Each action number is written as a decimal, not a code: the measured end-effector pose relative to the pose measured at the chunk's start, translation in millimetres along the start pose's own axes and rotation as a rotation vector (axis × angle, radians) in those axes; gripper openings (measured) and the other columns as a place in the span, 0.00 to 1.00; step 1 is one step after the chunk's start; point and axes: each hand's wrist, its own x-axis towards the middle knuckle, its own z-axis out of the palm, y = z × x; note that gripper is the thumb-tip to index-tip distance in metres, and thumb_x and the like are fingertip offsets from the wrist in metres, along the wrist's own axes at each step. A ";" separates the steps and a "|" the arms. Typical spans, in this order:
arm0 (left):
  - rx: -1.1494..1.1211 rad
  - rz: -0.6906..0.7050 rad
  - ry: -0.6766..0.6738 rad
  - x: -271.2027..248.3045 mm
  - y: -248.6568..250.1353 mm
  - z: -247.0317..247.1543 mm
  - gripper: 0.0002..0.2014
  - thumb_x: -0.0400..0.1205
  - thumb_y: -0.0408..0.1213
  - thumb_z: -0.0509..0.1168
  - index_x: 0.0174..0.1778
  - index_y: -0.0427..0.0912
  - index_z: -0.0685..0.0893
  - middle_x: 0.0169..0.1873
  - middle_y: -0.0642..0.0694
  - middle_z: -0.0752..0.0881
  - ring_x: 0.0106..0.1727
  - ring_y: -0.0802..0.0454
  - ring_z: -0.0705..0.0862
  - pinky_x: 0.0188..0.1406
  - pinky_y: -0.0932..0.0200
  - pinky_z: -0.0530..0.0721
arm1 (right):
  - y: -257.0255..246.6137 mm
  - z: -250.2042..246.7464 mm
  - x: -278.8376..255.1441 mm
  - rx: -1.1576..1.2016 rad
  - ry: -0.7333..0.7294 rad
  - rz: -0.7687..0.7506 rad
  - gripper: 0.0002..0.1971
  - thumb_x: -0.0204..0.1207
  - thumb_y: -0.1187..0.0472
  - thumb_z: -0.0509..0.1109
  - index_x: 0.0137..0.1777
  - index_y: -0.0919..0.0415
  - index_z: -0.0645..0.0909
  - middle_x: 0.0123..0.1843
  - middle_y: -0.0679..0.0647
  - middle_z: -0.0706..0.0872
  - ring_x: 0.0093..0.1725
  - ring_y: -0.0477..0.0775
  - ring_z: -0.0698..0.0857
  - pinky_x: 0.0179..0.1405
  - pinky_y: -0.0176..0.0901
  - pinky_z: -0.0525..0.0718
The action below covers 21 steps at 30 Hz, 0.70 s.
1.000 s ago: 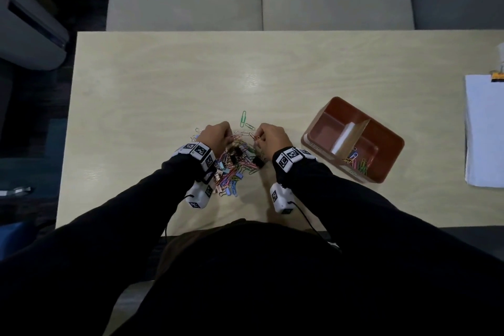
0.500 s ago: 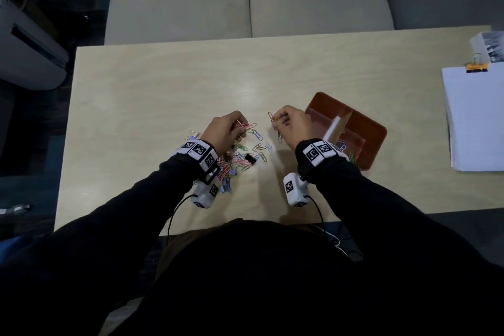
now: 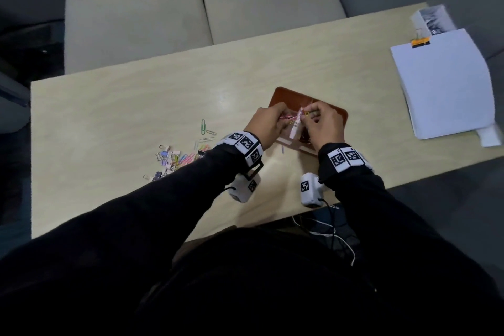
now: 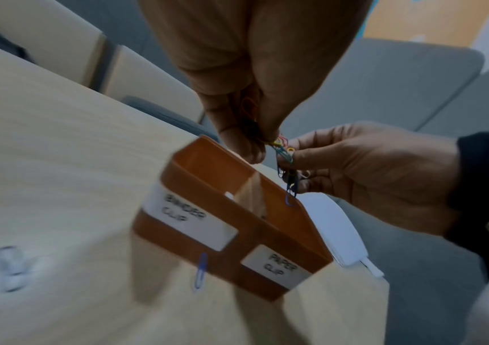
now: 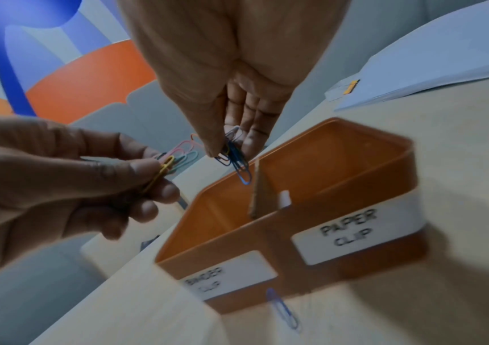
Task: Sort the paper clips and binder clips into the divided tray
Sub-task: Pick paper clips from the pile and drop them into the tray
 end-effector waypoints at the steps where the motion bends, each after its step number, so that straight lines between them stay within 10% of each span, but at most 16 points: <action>1: 0.023 0.009 -0.006 5.4 7.2 6.3 0.04 0.82 0.33 0.63 0.51 0.41 0.81 0.41 0.42 0.89 0.41 0.44 0.85 0.41 0.56 0.82 | 6.9 -5.4 0.1 -0.008 0.031 0.028 0.04 0.75 0.67 0.73 0.45 0.58 0.84 0.36 0.48 0.81 0.30 0.38 0.76 0.35 0.28 0.76; 21: 0.343 0.011 -0.183 37.3 43.4 57.3 0.08 0.83 0.32 0.63 0.57 0.40 0.81 0.52 0.37 0.87 0.53 0.37 0.87 0.54 0.44 0.85 | 36.8 -15.5 -4.1 -0.306 -0.019 0.228 0.07 0.78 0.67 0.65 0.50 0.62 0.85 0.51 0.64 0.88 0.50 0.65 0.87 0.47 0.49 0.84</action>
